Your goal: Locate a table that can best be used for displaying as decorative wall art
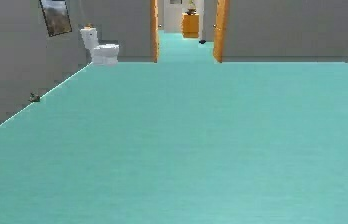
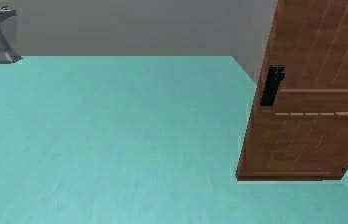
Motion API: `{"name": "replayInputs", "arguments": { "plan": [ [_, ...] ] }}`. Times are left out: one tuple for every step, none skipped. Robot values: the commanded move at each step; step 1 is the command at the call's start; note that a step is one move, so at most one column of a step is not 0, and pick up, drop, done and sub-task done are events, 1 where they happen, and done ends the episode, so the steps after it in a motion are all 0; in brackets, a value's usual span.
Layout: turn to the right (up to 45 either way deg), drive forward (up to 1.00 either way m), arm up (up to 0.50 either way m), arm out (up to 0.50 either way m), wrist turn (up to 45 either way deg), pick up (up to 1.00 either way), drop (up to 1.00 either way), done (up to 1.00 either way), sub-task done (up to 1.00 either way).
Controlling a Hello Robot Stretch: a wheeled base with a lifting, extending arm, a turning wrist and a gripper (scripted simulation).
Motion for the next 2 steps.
{"name": "replayInputs", "arguments": {
  "plan": [
    [3.0, 0.00, 0.00, 0.00, 0.0, 0.00, 0.00, 0.00, 0.00],
    [0.0, 1.00, 0.00, 0.00, 0.0, 0.00, 0.00, 0.00, 0.00]
  ]
}}
